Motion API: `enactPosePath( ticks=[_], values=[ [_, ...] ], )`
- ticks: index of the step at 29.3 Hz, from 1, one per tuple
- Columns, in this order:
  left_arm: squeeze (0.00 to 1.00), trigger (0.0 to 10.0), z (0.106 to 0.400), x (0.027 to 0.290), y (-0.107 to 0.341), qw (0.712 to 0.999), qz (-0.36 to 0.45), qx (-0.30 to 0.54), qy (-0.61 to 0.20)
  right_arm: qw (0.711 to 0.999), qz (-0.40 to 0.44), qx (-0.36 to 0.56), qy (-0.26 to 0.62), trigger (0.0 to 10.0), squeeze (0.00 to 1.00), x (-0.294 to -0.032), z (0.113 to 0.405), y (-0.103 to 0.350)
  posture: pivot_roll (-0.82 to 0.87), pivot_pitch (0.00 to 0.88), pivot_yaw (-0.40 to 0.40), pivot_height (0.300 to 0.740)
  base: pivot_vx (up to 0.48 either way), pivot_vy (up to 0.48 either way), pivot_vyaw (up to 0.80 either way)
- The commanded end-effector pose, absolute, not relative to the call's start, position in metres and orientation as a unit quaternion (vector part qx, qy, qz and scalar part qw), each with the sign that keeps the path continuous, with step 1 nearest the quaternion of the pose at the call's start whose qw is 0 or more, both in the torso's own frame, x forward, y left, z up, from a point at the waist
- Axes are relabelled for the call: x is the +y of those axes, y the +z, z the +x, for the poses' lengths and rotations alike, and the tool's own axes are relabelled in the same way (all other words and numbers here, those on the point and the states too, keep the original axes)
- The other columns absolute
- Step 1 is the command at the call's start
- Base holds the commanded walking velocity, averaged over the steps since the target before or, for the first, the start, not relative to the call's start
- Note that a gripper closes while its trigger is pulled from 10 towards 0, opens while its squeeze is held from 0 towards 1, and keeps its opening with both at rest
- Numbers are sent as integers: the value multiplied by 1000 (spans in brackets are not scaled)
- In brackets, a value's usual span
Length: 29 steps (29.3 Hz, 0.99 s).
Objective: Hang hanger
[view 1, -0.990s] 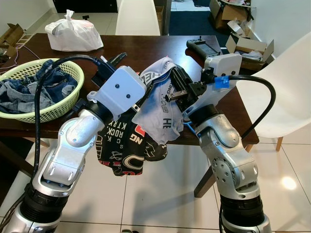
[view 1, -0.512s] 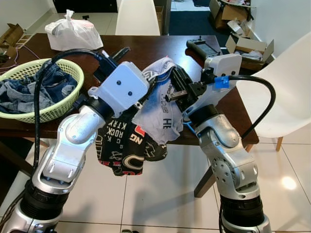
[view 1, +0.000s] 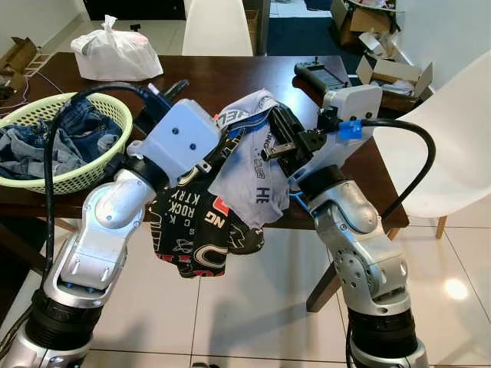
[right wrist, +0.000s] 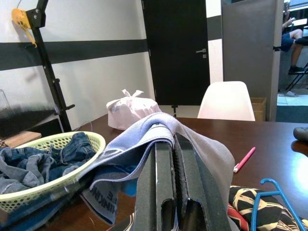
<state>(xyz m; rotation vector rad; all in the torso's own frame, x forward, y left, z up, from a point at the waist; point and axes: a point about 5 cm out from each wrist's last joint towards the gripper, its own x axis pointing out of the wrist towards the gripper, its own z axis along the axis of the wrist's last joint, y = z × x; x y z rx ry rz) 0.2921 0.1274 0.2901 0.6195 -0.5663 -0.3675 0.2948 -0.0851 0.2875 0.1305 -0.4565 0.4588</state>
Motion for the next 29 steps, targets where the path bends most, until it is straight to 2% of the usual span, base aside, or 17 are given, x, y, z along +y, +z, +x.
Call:
enactPosePath(
  ticks=[1, 13, 21, 27, 28, 29],
  values=[
    [0, 10000, 294, 131, 285, 901, 296, -265, -175, 945, 63, -230, 224, 0, 0, -85, 293, 289, 66, 168, 33, 740, 0, 0, 0],
    [0, 10000, 306, 137, 294, 897, 264, -305, -178, 944, 63, -234, 225, 0, 0, -85, 291, 291, 50, 170, 34, 740, 0, 0, 0],
    [0, 10000, 313, 135, 294, 894, 267, -309, -186, 945, 62, -235, 221, 0, 0, -88, 291, 292, 44, 173, 36, 740, 0, 0, 0],
    [0, 10000, 322, 139, 287, 902, 252, -299, -184, 945, 60, -236, 220, 0, 0, -89, 291, 292, 39, 175, 35, 740, 0, 0, 0],
    [0, 4078, 324, 140, 285, 903, 252, -297, -184, 945, 59, -236, 219, 0, 0, -89, 291, 293, 32, 177, 36, 740, 0, 0, 0],
    [0, 4078, 324, 140, 285, 903, 252, -297, -184, 945, 59, -236, 219, 0, 0, -89, 291, 293, 32, 177, 36, 740, 0, 0, 0]
  ],
)
